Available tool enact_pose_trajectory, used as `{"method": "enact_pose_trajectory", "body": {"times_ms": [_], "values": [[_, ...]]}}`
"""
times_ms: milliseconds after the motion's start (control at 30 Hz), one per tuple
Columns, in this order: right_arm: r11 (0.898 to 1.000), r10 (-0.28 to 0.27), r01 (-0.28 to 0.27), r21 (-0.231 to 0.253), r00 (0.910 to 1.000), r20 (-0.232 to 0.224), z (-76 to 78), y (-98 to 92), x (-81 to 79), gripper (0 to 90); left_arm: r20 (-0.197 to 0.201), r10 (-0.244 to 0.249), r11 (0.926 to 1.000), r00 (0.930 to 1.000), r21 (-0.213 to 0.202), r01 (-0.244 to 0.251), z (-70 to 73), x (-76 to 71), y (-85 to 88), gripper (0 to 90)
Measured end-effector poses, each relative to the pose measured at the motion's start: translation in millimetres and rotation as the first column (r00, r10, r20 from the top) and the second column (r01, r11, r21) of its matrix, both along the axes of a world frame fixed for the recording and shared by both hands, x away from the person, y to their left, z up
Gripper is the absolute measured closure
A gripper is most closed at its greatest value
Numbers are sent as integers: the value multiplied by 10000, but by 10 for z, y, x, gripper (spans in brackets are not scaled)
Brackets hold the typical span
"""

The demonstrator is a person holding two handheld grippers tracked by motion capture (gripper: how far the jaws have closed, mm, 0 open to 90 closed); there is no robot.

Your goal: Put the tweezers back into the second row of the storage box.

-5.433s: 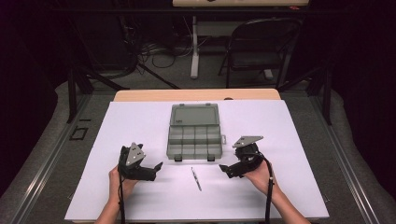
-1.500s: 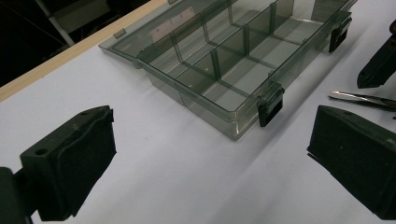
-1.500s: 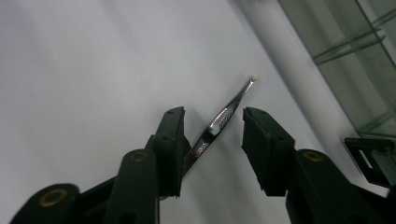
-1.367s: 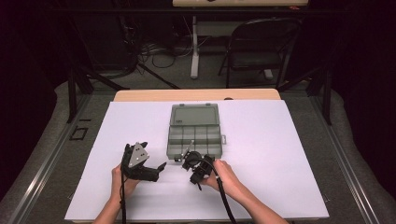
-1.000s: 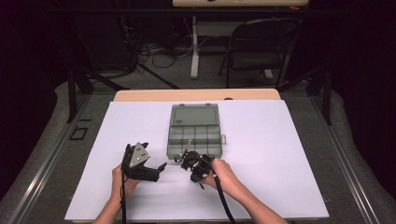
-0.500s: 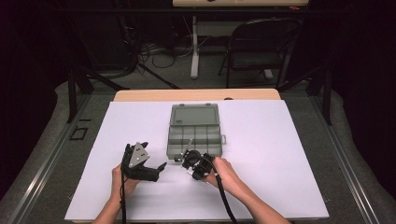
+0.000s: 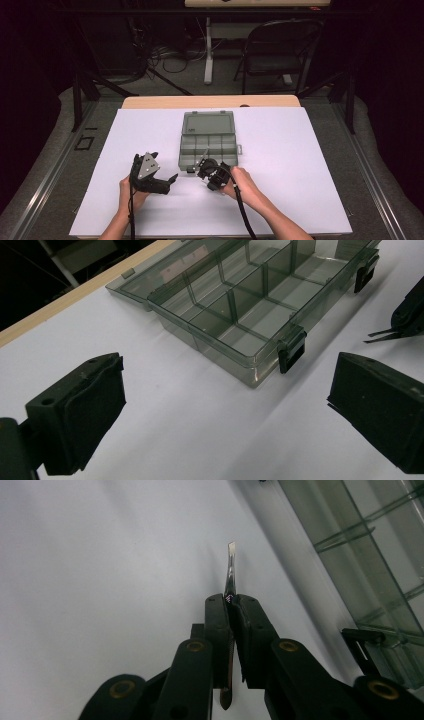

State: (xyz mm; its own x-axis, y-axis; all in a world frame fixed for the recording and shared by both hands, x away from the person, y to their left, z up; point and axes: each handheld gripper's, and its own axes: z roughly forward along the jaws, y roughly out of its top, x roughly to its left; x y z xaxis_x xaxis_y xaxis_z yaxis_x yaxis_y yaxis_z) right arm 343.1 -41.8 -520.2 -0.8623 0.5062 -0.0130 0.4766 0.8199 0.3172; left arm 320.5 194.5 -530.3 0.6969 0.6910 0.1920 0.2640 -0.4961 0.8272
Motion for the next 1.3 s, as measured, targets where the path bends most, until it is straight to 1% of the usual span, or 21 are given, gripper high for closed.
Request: {"method": "enact_pose_trajectory", "body": {"times_ms": [200,233,267,333,433,533,600,667,733,800,833,867,933,1033,1067,1133,1300], "values": [[9999,-137,137,96,9999,-6,36,-77,22,849,18,-43,10000,10000,33,43,0,3,-2,12],[9999,-93,93,72,10000,10,42,-93,28,849,6,-32,10000,10000,15,32,-2,3,-2,12],[9998,-146,146,105,9999,-41,47,-104,28,850,-4,-36,10000,10000,15,36,-2,4,-2,12],[9997,-26,25,234,10000,23,55,-124,22,849,19,-57,10000,10000,33,57,0,3,-2,11],[9996,142,-143,237,9999,29,65,-164,19,850,48,-26,10000,10000,-20,26,0,0,1,11],[9996,55,-58,273,9999,122,79,-216,25,850,7,18,10000,10000,37,-18,-3,8,6,10],[9993,19,-23,380,10000,96,86,-256,28,850,-13,2,10000,10000,54,-2,-7,16,10,10],[9993,12,-15,385,10000,60,92,-289,35,850,-22,8,10000,10000,57,-8,-13,23,7,10],[9982,-20,9,606,9998,176,86,-323,42,851,-38,5,10000,10000,64,-5,-18,29,2,9],[9985,77,-82,540,9999,104,102,-348,50,851,-25,-22,9999,10000,128,23,-21,35,-2,9],[9990,138,-138,425,9999,0,116,-358,52,851,-33,-37,9999,10000,142,38,-20,36,-4,9],[9983,104,-110,570,9999,102,107,-363,50,851,-49,-32,10000,10000,70,33,-24,33,-11,8],[9980,215,-218,591,9997,68,115,-384,57,851,-1,-73,9999,10000,129,73,-20,30,-14,8],[9983,286,-288,507,9996,58,131,-397,66,851,25,-86,9999,10000,65,86,-20,33,-12,3],[9975,286,-295,645,9995,143,128,-400,68,851,20,-82,10000,10000,22,82,-22,36,-9,2],[9971,318,-325,691,9994,114,123,-403,69,852,-4,-59,10000,10000,31,59,-26,49,-1,2],[9966,447,-455,685,9989,136,134,-418,52,851,-45,-57,10000,10000,61,58,-37,62,1,1]]}}
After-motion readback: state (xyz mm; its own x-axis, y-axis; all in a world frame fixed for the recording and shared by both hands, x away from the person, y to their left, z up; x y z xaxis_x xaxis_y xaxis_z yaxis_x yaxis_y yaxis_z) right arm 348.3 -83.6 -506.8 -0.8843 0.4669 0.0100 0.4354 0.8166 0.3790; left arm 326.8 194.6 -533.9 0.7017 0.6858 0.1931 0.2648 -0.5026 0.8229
